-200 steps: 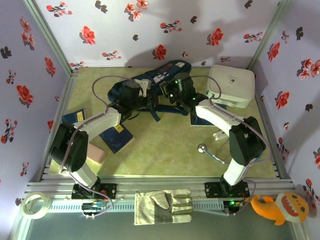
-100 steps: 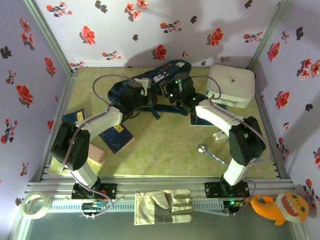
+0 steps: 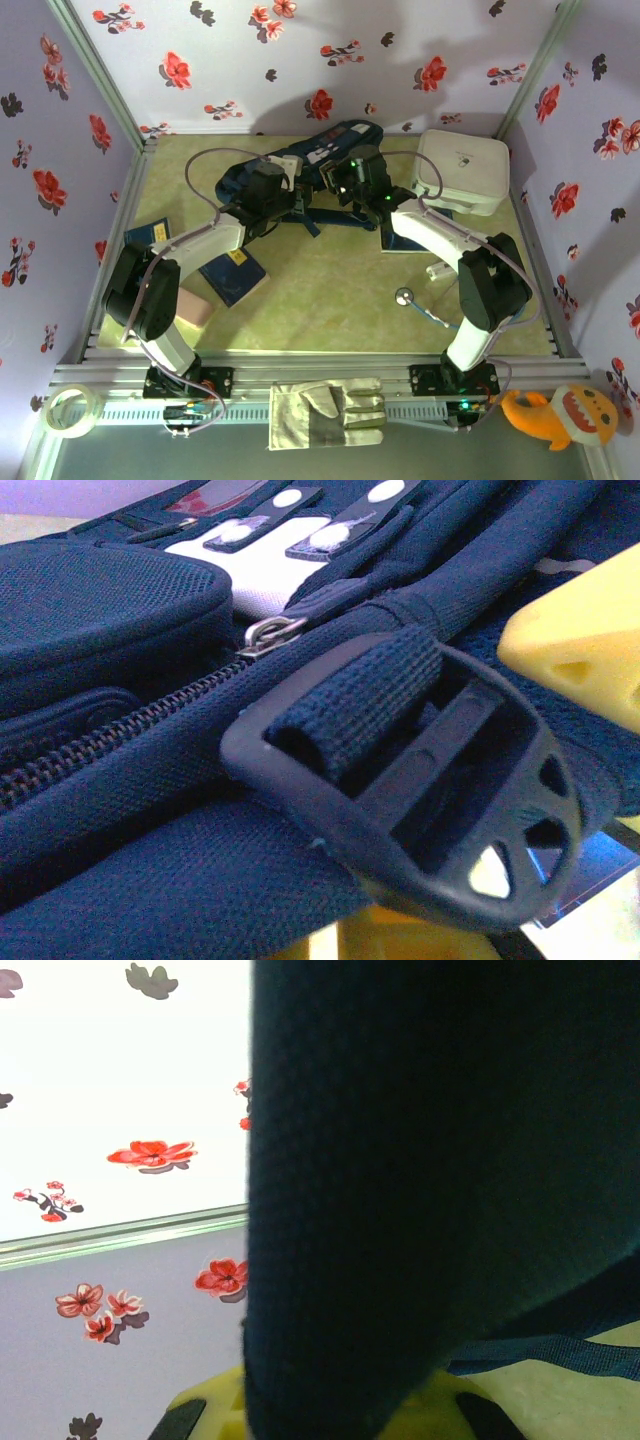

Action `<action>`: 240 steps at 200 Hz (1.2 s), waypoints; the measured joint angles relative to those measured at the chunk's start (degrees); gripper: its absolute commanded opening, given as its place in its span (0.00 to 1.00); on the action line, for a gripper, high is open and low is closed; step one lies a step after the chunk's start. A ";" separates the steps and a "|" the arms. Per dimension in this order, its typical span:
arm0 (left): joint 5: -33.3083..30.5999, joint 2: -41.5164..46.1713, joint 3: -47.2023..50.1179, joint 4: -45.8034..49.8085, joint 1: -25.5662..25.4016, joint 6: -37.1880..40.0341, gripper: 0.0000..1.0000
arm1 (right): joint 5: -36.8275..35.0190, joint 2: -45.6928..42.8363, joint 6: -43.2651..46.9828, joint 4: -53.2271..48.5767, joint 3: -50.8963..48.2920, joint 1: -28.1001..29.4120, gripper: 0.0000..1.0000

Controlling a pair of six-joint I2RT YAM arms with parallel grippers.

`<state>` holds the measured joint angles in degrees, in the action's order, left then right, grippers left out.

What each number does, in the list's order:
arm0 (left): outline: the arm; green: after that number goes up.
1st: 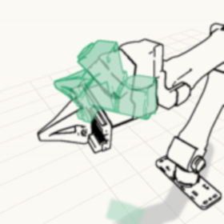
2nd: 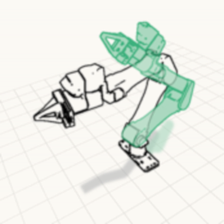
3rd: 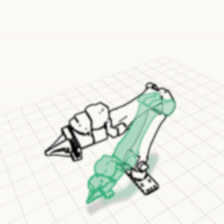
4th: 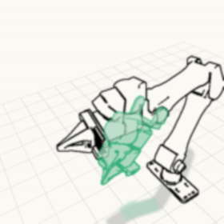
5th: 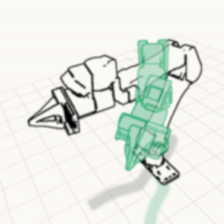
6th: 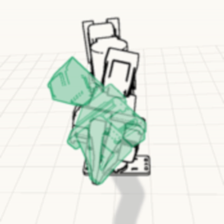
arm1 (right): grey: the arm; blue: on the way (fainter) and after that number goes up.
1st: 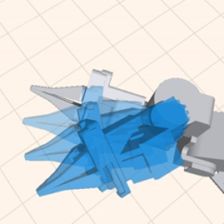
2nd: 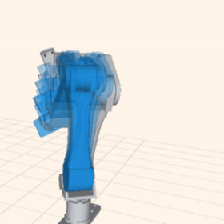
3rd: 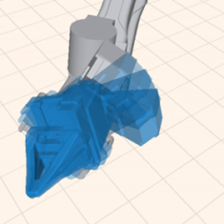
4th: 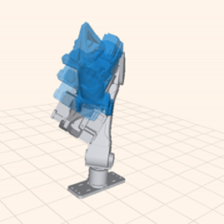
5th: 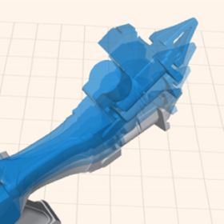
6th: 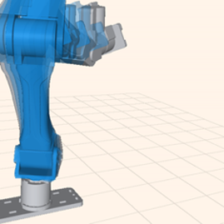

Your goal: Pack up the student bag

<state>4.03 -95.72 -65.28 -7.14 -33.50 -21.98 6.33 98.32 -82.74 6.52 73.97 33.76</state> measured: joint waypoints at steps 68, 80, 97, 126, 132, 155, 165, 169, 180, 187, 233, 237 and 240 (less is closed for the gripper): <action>0.07 2.64 5.11 -2.73 0.00 1.90 0.00 | -0.20 -0.02 0.22 -0.66 -0.22 0.00 0.00; 0.07 4.09 6.80 -2.75 0.00 2.38 0.00 | -0.20 -0.02 0.22 -0.87 -0.26 -0.02 0.00; 0.55 6.03 8.90 -3.04 0.02 3.23 0.05 | -0.17 -0.04 0.22 -0.92 -0.33 0.00 0.00; 3.10 7.78 10.49 -4.74 0.02 4.92 0.22 | -0.13 -0.07 0.24 -0.90 -0.33 0.00 0.00; 3.67 7.87 10.60 -5.38 0.02 5.40 0.24 | -0.11 -0.07 0.26 -0.90 -0.33 0.00 0.00; 5.88 7.96 10.75 -7.26 0.02 7.08 0.28 | 0.07 -0.07 0.50 -0.92 -0.31 0.15 0.00; 6.69 7.96 10.75 -8.00 0.02 7.61 0.29 | 0.07 -0.07 0.68 -0.96 -0.28 0.26 0.00; 6.99 7.93 10.75 -8.35 0.02 7.85 0.29 | 0.07 -0.07 0.68 -1.03 -0.24 0.33 0.00; 7.50 7.89 10.73 -8.81 0.02 8.26 0.32 | 0.09 -0.07 0.68 -1.16 -0.15 0.44 0.00; 7.63 7.65 10.56 -8.87 0.02 8.48 0.33 | 0.09 -0.07 0.66 -1.27 -0.09 0.50 0.00; 6.91 2.86 6.16 -7.93 0.11 8.13 0.36 | 0.07 -0.07 0.63 -1.29 0.24 0.52 0.00; 6.49 2.58 5.81 -7.74 0.11 7.91 0.36 | 0.07 -0.07 0.63 -1.29 0.24 0.52 0.00; 6.36 2.43 5.64 -7.69 0.11 7.61 0.36 | 0.04 -0.07 0.63 -1.29 0.24 0.52 0.00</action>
<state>10.39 -93.30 -59.64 -14.83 -33.39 -14.37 6.37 98.26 -82.11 5.23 74.22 34.28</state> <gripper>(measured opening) 0.356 0.065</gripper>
